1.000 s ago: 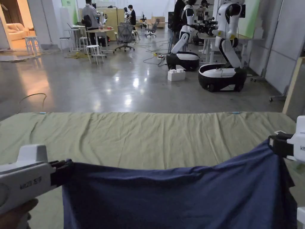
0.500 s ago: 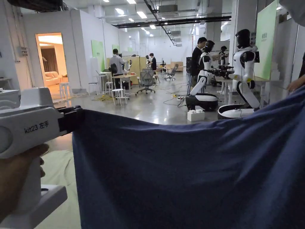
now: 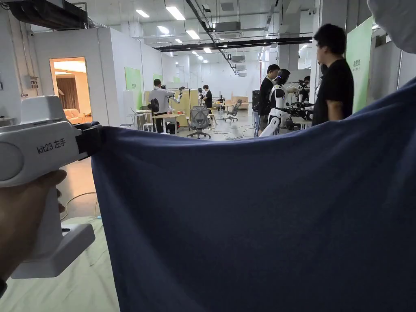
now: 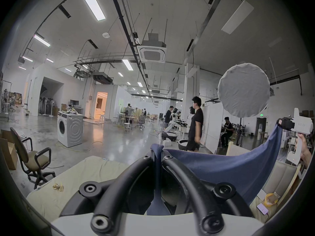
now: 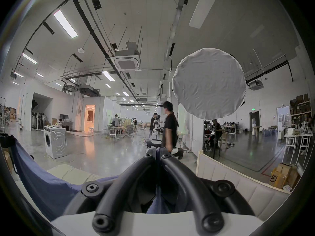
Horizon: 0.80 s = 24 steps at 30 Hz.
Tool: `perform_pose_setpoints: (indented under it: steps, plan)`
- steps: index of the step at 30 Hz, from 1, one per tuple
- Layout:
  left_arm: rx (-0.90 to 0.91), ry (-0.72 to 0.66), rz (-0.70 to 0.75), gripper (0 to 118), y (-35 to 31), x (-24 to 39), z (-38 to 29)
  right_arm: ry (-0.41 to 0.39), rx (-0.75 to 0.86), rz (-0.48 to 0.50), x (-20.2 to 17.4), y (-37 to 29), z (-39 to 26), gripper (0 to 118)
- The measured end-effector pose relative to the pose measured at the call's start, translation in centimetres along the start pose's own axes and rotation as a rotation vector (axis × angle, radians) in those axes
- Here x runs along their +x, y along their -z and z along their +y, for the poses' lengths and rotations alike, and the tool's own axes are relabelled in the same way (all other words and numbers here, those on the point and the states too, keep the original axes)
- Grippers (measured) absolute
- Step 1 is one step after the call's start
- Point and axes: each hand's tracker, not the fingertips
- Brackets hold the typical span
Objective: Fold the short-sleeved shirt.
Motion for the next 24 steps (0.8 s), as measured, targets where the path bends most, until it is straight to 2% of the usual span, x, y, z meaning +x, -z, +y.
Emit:
perform_pose_setpoints:
  steps: [10,19,24]
  plan:
    - [-0.099,-0.039,0.003,6,5.0,-0.4,-2.0,-0.028,-0.043,-0.018,-1.6,3.4,-2.6,2]
    - [-0.120,-0.106,0.056,6,12.5,-0.9,-4.6,-0.017,-0.048,-0.020,-5.5,9.0,-5.5,2]
    - [-0.134,-0.074,0.086,6,17.2,-0.2,-6.0,-0.074,-0.050,-0.019,-8.2,13.3,-6.6,2]
